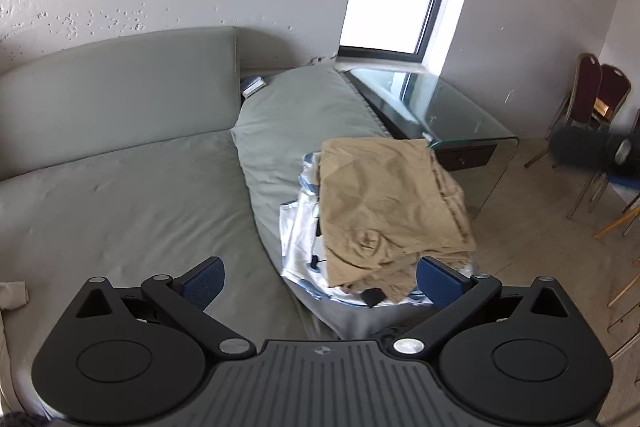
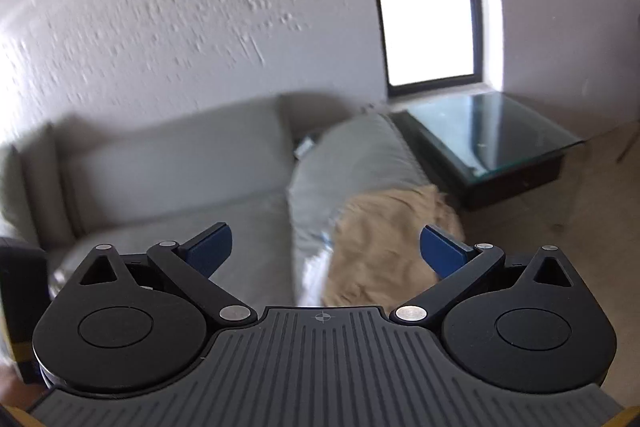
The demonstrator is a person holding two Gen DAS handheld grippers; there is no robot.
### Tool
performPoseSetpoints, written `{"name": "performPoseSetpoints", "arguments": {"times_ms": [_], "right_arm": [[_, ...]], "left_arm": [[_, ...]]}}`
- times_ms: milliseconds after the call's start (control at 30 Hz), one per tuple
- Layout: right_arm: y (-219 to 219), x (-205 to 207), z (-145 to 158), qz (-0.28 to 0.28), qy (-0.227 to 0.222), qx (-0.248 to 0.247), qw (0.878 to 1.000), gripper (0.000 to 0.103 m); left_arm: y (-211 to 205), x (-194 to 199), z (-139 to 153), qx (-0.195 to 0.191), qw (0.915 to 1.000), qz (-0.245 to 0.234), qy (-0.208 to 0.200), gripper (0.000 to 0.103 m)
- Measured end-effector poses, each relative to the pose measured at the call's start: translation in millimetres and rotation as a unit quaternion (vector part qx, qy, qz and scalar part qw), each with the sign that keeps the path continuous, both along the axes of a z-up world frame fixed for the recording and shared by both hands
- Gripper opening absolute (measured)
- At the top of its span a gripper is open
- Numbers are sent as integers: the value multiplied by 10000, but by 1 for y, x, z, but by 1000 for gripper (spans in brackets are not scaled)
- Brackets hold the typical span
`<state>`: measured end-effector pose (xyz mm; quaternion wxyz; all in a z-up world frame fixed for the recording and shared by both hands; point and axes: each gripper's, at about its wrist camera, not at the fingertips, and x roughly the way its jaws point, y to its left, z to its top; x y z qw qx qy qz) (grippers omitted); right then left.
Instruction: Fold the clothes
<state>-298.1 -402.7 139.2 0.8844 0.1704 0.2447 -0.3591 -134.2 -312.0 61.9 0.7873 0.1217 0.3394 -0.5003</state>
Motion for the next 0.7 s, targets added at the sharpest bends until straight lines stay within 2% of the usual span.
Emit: {"name": "performPoseSetpoints", "arguments": {"times_ms": [133, 267, 467, 700], "right_arm": [[4, -13, -10, -183, 803, 218, 9964, 103], [3, -34, -19, -442, 1262, 223, 9908, 103], [-1, -51, -21, -529, 1379, 307, 9886, 103], [-7, -53, -35, -501, 1359, 537, 9880, 103]], "left_arm": [[2, -26, 1, 22, 9999, -113, -54, 102], [-2, -47, 3, 56, 9995, -238, -195, 102], [-11, -56, -4, 150, 9993, -312, -162, 102], [-21, -64, -13, 270, 9989, -365, -95, 102]]}}
